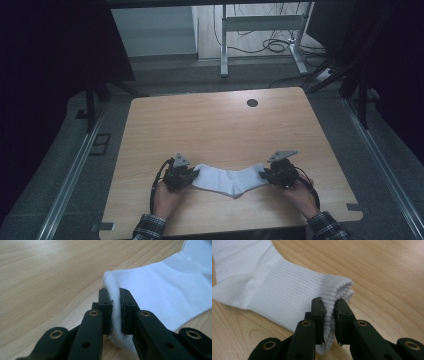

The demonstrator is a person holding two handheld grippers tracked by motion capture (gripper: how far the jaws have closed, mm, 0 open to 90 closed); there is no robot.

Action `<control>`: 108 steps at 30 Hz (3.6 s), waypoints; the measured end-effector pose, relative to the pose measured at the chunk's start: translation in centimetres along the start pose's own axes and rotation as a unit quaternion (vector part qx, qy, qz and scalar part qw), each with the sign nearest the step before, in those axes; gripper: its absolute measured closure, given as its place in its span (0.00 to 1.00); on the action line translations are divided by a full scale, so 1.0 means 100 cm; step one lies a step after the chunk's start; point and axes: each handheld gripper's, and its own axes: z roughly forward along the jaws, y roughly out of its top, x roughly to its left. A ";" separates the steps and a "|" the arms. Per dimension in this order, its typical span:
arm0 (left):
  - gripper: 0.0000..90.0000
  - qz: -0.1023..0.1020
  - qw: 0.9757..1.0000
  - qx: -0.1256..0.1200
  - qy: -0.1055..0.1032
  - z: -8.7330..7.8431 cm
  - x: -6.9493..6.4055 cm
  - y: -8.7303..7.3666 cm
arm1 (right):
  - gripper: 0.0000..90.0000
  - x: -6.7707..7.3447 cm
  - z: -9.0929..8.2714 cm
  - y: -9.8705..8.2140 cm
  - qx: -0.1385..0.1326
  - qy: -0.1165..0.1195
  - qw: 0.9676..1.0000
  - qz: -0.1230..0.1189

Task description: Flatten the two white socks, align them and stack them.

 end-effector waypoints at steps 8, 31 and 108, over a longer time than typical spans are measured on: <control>0.91 0.009 1.000 -0.012 0.008 -0.006 -0.001 0.009 | 0.87 -0.003 -0.009 0.008 -0.018 -0.004 1.000 -0.002; 0.91 0.016 0.998 -0.039 0.038 -0.017 0.015 0.056 | 0.88 -0.025 -0.021 0.050 -0.059 -0.022 0.998 0.006; 0.30 -0.022 0.998 -0.025 0.057 0.031 0.041 0.051 | 0.36 -0.067 0.022 0.051 -0.056 -0.023 0.997 0.048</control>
